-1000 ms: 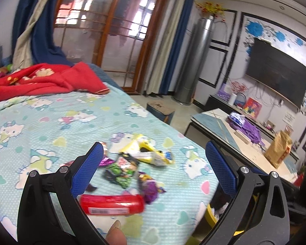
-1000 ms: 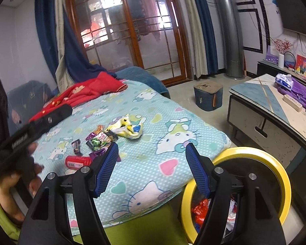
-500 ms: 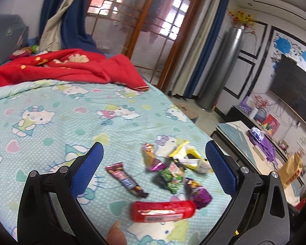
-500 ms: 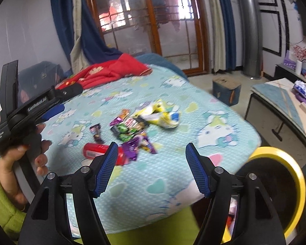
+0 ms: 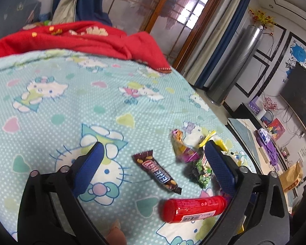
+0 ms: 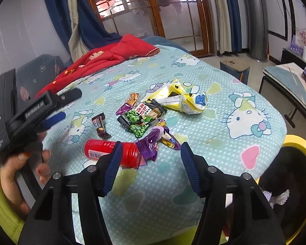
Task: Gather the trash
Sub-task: 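Close the left tool on the brown chocolate bar while the right tool grips a purple wrapper, then carry the chocolate bar and purple wrapper over the yellow bin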
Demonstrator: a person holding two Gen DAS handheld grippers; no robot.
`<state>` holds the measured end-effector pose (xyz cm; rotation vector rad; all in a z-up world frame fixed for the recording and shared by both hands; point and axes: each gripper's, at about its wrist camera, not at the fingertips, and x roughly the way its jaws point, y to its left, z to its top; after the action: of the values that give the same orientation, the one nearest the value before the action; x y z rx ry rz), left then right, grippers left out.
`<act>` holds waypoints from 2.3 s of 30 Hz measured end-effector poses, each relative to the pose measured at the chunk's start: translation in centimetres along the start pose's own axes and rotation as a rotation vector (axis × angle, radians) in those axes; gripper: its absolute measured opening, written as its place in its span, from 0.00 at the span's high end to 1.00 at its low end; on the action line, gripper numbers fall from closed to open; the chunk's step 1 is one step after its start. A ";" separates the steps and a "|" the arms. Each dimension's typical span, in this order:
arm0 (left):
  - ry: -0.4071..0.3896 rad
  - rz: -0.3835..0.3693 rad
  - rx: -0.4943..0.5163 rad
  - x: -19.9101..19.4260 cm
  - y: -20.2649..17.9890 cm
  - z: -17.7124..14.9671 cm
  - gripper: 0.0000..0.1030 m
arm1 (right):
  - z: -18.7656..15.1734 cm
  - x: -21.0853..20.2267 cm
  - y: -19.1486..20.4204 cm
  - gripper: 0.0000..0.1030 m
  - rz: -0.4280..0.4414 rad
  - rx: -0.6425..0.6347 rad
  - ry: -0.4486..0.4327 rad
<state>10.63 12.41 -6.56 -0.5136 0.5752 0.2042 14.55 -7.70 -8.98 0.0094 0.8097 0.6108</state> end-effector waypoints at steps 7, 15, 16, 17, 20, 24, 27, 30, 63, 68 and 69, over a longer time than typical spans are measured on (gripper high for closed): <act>0.080 -0.029 -0.039 1.7 0.6 -1.0 0.34 | 0.3 1.8 -0.3 0.69 0.030 0.045 0.032; 0.156 -0.086 -0.084 3.0 0.8 -2.2 0.51 | -0.5 2.2 -0.4 0.84 0.013 0.018 0.025; 0.166 -0.087 -0.078 3.2 0.6 -2.4 0.53 | -0.6 2.2 -0.5 0.85 0.010 0.019 0.026; 0.171 -0.087 -0.075 3.3 0.5 -2.5 0.53 | -0.7 2.3 -0.6 0.86 0.006 0.018 0.026; 0.178 -0.085 -0.073 3.4 0.4 -2.6 0.55 | -0.9 2.4 -0.9 0.89 0.004 0.020 0.030; 0.185 -0.071 -0.076 3.7 0.6 -2.7 0.68 | -0.9 2.5 -0.8 0.89 0.003 0.013 0.022; 0.191 -0.068 -0.088 3.9 1.0 -2.7 0.76 | -0.9 2.4 -1.0 0.89 0.006 0.017 0.016; 0.194 -0.076 -0.091 3.9 1.1 -2.7 0.82 | -1.0 2.2 -1.2 0.89 0.004 0.016 0.014; -0.022 -0.176 0.113 -2.7 -5.5 -1.4 0.90 | 0.1 -2.7 -2.7 0.90 -0.021 -0.020 -0.089; -0.019 -0.204 0.129 -3.3 -6.6 -1.7 0.90 | 0.5 -3.4 -3.5 0.90 -0.036 -0.005 -0.106; -0.018 -0.209 0.132 -3.3 -6.8 -1.7 0.90 | 0.6 -3.6 -3.6 0.90 -0.039 -0.001 -0.108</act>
<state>9.28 5.54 -3.17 -0.4402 0.5095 -0.0274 14.89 -12.42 -7.05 0.0252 0.7032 0.5697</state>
